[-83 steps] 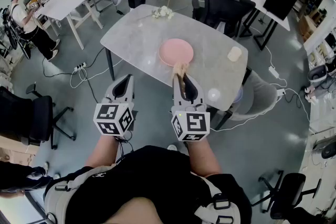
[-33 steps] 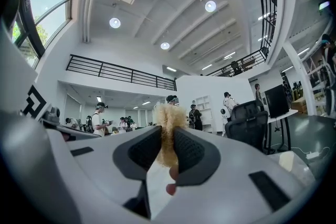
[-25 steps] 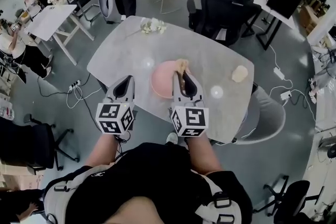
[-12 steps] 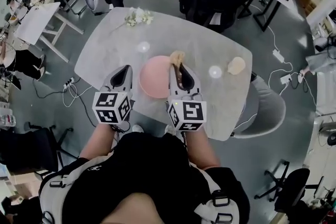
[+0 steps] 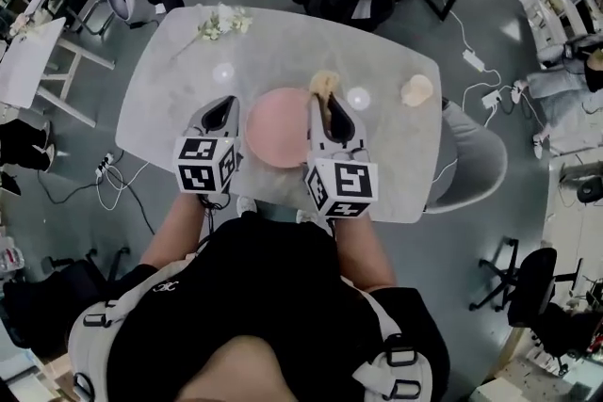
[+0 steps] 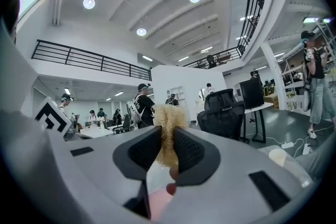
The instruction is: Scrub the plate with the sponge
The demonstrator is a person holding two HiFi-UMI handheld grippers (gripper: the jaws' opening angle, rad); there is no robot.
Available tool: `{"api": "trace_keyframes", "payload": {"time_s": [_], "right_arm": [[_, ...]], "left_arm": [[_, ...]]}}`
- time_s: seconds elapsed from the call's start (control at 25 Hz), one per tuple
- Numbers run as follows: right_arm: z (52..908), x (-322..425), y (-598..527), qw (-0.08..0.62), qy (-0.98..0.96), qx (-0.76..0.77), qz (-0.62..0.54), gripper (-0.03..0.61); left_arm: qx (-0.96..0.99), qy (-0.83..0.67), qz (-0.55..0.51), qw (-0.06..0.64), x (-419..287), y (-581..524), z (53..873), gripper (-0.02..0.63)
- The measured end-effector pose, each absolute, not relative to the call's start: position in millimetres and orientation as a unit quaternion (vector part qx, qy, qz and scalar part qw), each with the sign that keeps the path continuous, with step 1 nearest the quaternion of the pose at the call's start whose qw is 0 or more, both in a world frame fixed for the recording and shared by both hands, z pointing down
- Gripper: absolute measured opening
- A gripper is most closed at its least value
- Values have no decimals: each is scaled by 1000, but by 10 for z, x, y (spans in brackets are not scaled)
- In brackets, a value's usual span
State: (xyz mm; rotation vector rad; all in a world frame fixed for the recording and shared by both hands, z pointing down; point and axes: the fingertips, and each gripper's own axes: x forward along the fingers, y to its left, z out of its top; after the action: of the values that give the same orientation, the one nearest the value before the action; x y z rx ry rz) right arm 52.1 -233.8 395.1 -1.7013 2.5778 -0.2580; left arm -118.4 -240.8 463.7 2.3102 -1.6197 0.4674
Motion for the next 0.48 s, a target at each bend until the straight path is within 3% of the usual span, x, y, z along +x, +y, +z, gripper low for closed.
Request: {"api": "trace_keyframes", "payload": {"time_s": [0.24,0.48], "right_arm": [[3959,507,-2253,0,808,-585,-74,72],[4069,610,-2151,-20,784,-614,-89,72]], "left_arm": [[811,-523,197,174,-1299,-2542,5266,11],[800,-477,249,264,-1268,-2555,6147,74]]}}
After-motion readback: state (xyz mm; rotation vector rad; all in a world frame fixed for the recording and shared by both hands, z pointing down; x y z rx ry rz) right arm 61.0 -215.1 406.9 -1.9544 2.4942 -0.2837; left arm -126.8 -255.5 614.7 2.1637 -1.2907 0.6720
